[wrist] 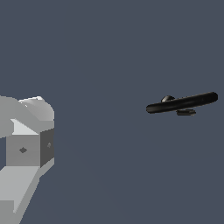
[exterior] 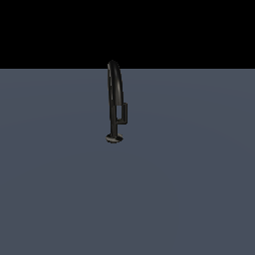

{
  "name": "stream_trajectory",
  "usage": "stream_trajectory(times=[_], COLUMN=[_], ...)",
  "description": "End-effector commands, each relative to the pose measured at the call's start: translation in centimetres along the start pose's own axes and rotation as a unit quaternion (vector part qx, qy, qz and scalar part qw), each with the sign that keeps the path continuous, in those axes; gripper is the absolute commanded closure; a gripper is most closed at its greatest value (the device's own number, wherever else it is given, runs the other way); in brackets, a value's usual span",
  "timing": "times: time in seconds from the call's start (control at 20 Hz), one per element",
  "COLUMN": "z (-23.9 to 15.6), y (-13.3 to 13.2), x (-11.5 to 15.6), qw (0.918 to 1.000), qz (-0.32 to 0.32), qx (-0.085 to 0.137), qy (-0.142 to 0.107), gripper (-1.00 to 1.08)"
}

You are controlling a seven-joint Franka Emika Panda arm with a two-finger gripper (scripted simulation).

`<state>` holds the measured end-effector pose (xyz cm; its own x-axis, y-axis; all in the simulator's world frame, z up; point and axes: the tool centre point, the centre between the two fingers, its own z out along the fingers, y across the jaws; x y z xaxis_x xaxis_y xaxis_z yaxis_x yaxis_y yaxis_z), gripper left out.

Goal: Turn on the faucet by rotating a designated handle.

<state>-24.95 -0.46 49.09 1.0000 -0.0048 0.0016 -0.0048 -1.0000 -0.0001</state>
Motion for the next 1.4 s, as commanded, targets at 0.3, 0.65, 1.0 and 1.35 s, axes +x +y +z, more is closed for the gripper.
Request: stream_trajectory(times=[0.3, 0.65, 1.0, 1.35], z=[0.1, 0.4, 1.1, 2.3], y=[-0.1, -0.5, -1.2, -1.7], x=[0.5, 2.3, 5.5, 9.4], qw=[1.0, 0.9991, 0.9949, 0.9848], qz=[0.005, 0.023, 0.055, 0.095], qx=[0.004, 0.021, 0.051, 0.088], qy=[-0.006, -0.028, -0.067, -0.116], gripper=[1.08, 1.08, 1.08, 1.08])
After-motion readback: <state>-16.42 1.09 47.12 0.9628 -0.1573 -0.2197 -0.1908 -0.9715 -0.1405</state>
